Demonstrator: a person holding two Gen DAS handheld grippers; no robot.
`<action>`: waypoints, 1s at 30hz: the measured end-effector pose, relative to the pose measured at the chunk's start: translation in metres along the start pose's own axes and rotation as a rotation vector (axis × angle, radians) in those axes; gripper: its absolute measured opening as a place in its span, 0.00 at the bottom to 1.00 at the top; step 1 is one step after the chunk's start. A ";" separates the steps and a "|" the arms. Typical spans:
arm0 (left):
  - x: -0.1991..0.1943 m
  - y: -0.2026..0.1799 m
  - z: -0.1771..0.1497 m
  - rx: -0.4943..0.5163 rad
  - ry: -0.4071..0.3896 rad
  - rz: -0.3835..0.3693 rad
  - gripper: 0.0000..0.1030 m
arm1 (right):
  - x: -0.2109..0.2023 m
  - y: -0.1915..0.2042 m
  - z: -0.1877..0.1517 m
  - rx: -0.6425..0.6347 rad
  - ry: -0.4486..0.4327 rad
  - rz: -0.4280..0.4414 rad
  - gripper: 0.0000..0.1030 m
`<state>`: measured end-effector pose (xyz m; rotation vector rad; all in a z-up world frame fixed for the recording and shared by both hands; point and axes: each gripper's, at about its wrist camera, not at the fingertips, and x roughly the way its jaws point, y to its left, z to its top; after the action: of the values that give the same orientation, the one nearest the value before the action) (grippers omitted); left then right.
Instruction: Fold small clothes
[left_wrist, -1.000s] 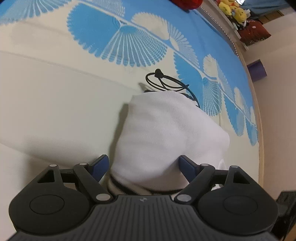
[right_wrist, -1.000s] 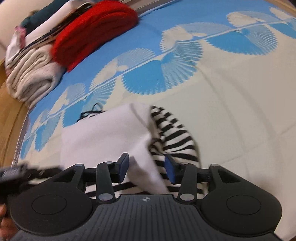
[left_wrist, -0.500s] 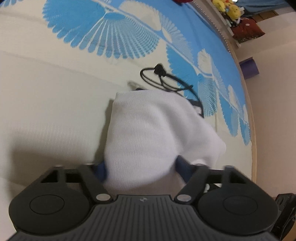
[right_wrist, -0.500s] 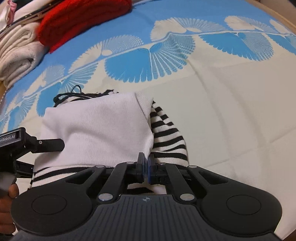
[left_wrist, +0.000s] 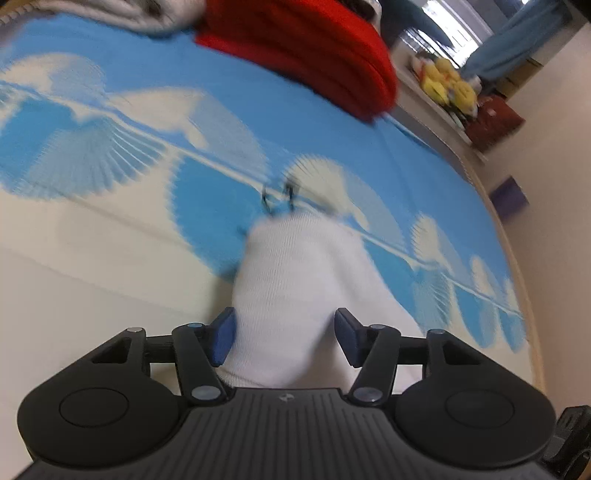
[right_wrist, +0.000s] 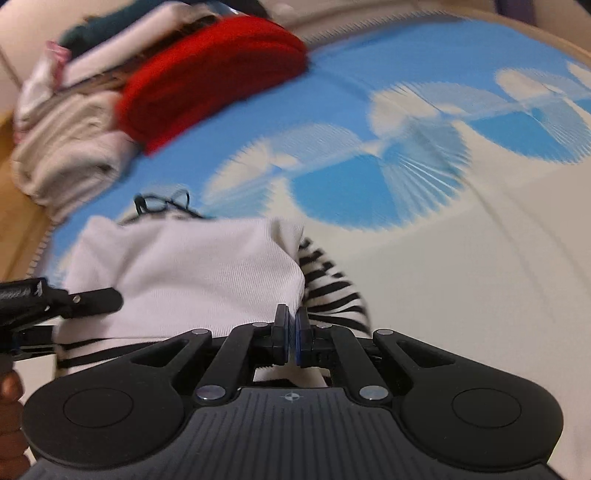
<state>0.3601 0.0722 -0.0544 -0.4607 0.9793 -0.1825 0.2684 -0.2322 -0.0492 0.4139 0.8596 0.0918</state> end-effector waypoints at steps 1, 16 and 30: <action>-0.005 0.001 0.000 0.030 0.013 -0.010 0.60 | 0.004 0.007 0.001 -0.021 -0.003 -0.007 0.02; -0.017 0.008 -0.047 0.332 0.168 0.133 0.61 | 0.031 0.028 -0.005 -0.066 0.073 -0.072 0.05; -0.038 -0.003 -0.091 0.441 0.190 0.198 0.71 | 0.018 0.004 -0.049 -0.177 0.369 -0.128 0.18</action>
<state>0.2632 0.0559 -0.0668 0.0599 1.1267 -0.2589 0.2443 -0.2087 -0.0891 0.1755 1.2290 0.1273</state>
